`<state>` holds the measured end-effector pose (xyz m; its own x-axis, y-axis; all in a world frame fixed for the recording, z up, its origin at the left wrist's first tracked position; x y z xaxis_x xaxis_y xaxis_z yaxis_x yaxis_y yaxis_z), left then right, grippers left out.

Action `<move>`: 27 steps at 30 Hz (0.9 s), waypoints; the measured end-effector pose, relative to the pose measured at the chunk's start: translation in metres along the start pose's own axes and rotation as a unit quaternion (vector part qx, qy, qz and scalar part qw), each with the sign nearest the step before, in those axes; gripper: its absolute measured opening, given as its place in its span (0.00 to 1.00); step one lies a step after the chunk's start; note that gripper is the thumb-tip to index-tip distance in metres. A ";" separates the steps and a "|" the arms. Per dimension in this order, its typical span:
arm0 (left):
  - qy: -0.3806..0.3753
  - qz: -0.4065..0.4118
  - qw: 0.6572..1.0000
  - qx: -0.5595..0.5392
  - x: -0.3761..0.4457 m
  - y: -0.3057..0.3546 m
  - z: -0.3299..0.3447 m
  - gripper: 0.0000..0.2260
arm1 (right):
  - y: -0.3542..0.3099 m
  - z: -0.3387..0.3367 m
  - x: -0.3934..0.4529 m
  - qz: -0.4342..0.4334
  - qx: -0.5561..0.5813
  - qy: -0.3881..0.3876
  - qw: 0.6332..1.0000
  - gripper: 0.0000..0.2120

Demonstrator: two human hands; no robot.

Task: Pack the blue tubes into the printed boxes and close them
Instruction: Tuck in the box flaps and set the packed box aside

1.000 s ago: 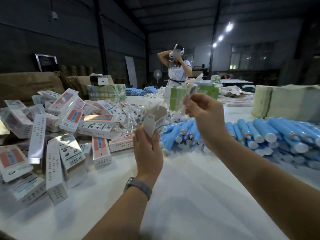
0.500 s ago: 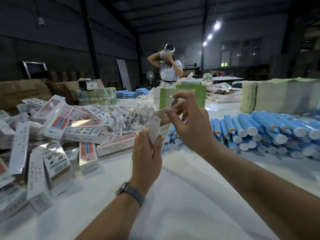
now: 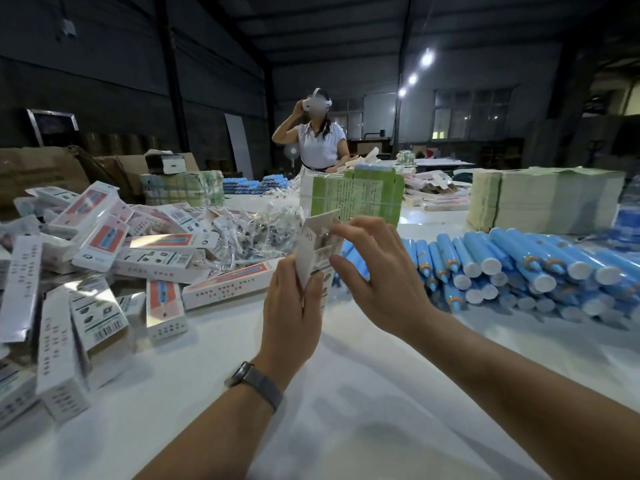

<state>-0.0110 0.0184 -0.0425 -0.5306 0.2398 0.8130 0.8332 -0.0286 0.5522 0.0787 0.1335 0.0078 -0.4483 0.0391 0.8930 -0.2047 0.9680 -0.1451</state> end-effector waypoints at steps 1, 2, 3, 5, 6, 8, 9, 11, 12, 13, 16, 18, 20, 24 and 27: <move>-0.005 0.001 1.000 -0.003 0.000 0.000 0.000 0.15 | -0.001 0.000 -0.002 0.006 -0.017 -0.010 1.000 0.15; -0.009 0.003 1.000 -0.008 0.000 0.000 0.000 0.14 | -0.001 -0.001 -0.004 0.015 -0.030 -0.017 0.999 0.16; -0.013 0.006 1.000 -0.013 -0.001 0.000 0.000 0.13 | -0.002 -0.003 -0.006 0.025 -0.036 -0.019 0.999 0.16; -0.018 0.014 1.000 -0.019 -0.001 0.001 0.001 0.13 | -0.004 -0.004 -0.009 0.031 -0.027 -0.017 0.999 0.18; -0.017 0.016 0.999 -0.024 -0.002 0.001 0.001 0.13 | -0.004 -0.003 -0.011 0.034 -0.005 -0.017 0.999 0.19; -0.021 0.015 0.999 -0.042 -0.003 0.003 0.001 0.14 | -0.005 0.001 -0.018 0.073 0.063 -0.007 0.995 0.24; -0.028 0.013 0.998 -0.051 -0.003 0.004 0.001 0.16 | -0.006 0.003 -0.022 0.104 0.096 -0.001 0.990 0.26; -0.042 0.016 0.997 -0.067 -0.003 0.007 0.000 0.17 | -0.010 0.009 -0.030 0.136 0.142 -0.002 0.981 0.29; -0.049 0.020 0.995 -0.085 -0.004 0.010 -0.001 0.17 | -0.012 0.011 -0.034 0.131 0.155 -0.004 0.979 0.29; -0.055 0.023 0.992 -0.113 -0.004 0.013 -0.001 0.17 | -0.014 0.013 -0.036 0.123 0.169 -0.003 0.978 0.30; -0.063 0.020 0.982 -0.176 -0.003 0.018 -0.003 0.20 | -0.019 0.014 -0.038 0.118 0.205 0.012 0.971 0.31; -0.080 0.021 0.980 -0.184 -0.004 0.021 -0.002 0.22 | -0.020 0.014 -0.040 0.134 0.227 0.012 0.965 0.31; -0.094 0.035 0.977 -0.186 -0.004 0.025 -0.002 0.23 | -0.021 0.014 -0.042 0.159 0.240 0.003 0.958 0.32; -0.087 0.064 0.977 -0.182 -0.004 0.033 -0.003 0.23 | -0.024 0.007 -0.040 0.154 0.236 -0.012 0.959 0.33; -0.092 0.077 0.976 -0.184 -0.004 0.040 -0.001 0.22 | -0.024 -0.004 -0.041 0.143 0.220 -0.024 0.965 0.33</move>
<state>0.0243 0.0148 -0.0237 -0.3391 0.3749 0.8628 0.7704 -0.4157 0.4834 0.1057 0.1099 -0.0235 -0.5794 0.2678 0.7698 -0.4109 0.7198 -0.5596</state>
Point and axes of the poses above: each hand's wrist, its own x-axis towards the middle knuckle, its own z-axis out of the palm, y = z × x, the point moved 2 cm from there along x, towards the middle knuckle
